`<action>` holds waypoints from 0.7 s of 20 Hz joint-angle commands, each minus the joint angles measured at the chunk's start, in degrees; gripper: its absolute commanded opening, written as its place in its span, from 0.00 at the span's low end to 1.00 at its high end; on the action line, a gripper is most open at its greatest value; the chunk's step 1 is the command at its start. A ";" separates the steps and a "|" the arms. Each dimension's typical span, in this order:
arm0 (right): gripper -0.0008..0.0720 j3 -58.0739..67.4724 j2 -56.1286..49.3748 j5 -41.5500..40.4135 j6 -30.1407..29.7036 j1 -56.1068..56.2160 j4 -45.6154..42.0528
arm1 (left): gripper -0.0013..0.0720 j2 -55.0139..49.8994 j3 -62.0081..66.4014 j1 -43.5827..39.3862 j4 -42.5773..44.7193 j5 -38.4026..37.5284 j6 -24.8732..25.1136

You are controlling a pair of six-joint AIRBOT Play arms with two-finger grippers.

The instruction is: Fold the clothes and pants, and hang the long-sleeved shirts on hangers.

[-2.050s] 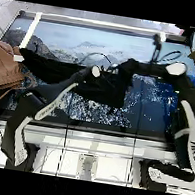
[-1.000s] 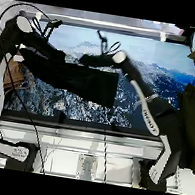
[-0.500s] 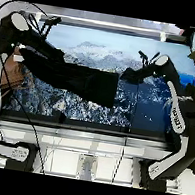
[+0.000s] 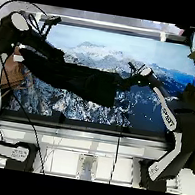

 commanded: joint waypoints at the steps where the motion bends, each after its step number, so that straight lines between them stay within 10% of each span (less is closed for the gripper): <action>1: 0.74 -0.31 -0.42 -1.99 0.04 1.07 0.42 | 0.05 0.04 0.02 0.04 0.02 -0.02 0.02; 8: 0.73 1.92 1.75 9.92 0.00 -6.99 -4.59 | 0.05 0.04 0.02 0.04 0.48 -0.24 0.24; 14: 0.73 -2.60 1.22 2.01 -2.21 -4.52 -2.08 | 0.05 0.04 0.02 0.04 0.46 -0.22 0.22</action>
